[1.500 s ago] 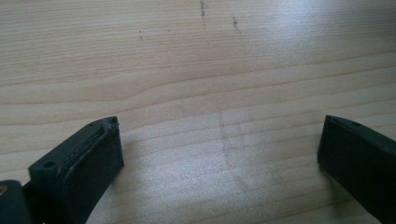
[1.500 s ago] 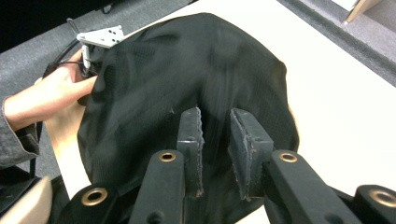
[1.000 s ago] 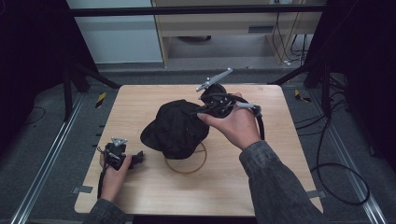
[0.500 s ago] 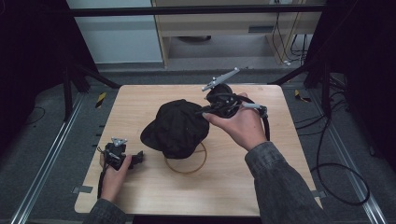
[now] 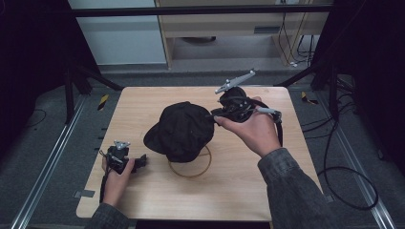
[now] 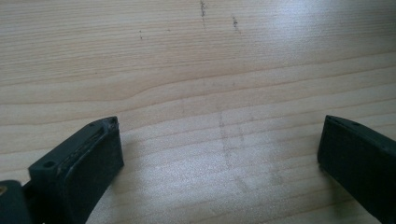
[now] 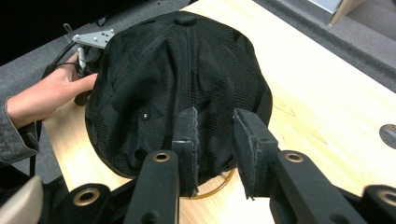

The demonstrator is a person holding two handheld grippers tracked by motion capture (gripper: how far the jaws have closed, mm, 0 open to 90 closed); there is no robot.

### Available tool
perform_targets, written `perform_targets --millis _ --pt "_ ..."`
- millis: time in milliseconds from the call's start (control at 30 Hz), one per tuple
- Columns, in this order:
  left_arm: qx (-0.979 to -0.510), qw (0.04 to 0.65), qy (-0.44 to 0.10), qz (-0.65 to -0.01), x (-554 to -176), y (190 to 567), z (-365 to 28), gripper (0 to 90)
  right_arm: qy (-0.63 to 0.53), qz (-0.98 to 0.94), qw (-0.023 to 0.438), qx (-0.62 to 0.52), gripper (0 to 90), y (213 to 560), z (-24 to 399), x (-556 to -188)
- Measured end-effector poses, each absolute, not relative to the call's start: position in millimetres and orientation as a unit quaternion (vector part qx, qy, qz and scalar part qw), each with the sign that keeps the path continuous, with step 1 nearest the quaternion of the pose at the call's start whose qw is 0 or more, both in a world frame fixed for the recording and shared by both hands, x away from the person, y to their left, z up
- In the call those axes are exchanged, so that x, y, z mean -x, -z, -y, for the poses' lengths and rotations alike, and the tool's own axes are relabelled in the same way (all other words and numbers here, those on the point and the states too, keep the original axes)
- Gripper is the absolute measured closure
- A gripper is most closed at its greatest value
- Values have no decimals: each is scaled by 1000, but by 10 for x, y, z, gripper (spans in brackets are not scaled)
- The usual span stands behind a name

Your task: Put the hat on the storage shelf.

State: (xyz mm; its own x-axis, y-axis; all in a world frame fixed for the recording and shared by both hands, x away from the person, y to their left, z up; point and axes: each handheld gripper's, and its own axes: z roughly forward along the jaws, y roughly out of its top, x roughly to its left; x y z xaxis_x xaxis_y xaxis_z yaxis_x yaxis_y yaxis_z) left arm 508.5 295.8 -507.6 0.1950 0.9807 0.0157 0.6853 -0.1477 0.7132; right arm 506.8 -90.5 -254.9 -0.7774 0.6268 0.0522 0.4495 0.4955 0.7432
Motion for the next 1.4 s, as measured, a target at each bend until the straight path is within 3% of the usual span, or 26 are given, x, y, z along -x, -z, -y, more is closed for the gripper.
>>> perform_targets --millis 833,1400 --pt "-715 295 -251 -583 -5085 5077 -2958 0 -394 -841 129 -348 534 2588 1256 -4970" --pt "-714 295 -252 -583 -5083 5078 -2956 0 -391 -821 177 -377 182 2710 1518 -4905"
